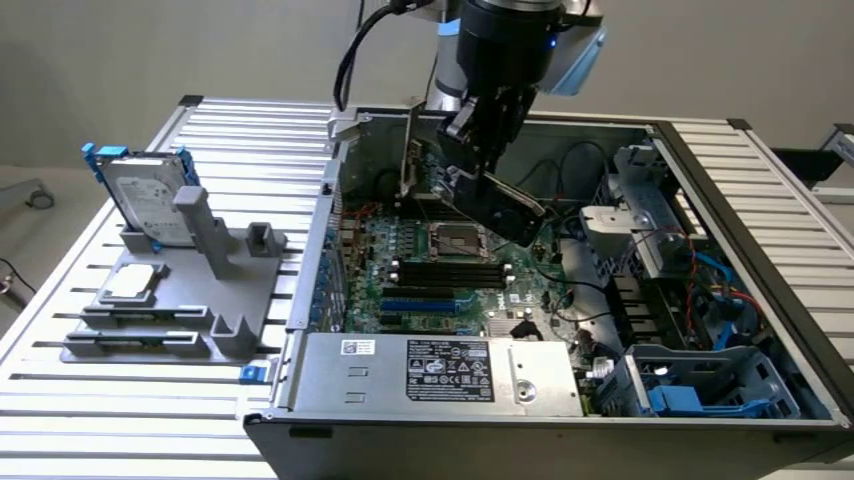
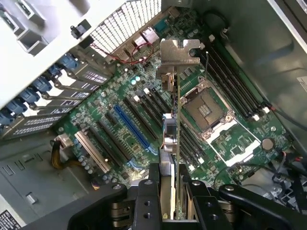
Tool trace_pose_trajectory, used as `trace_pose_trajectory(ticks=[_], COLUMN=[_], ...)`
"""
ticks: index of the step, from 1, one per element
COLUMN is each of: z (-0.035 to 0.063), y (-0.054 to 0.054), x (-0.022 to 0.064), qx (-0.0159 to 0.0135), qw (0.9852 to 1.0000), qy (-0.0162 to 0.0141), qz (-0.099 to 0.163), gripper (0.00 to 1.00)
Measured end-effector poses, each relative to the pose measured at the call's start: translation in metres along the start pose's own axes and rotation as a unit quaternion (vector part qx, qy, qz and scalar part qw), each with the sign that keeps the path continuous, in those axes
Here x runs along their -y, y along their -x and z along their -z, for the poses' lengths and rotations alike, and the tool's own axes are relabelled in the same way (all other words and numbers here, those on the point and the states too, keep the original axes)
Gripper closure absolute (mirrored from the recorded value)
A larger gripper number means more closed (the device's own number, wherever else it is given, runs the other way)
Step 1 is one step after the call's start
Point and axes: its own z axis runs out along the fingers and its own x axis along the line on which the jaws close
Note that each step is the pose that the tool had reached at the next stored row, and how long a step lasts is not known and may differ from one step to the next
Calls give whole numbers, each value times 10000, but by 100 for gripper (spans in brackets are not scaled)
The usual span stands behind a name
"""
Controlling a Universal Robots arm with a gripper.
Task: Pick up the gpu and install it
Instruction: 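Insert the gpu into the slot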
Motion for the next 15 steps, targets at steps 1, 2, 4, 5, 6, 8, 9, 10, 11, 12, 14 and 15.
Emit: trace_pose_trajectory(ticks=[1,2,4,5,6,8,9,10,11,12,14,15], z=[-5,-10,-21,-26,-29,-33,-38,-43,-47,-52,-65,-72], y=[0,0,0,1,1,2,1,1,1,2,2,2], x=[0,0,0,0,0,1,1,1,1,2,2,2], qx=[18,37,74,89,96,100,102,104,107,109,113,113], qw=[10000,9998,9993,9990,9985,9974,9967,9959,9951,9942,9920,9908], qy=[13,26,52,62,65,58,49,40,30,21,4,-2], qz=[86,172,352,439,532,712,805,894,983,1073,1257,1346], gripper=[73,73,73,73,73,73,73,73,73,73,73,73])
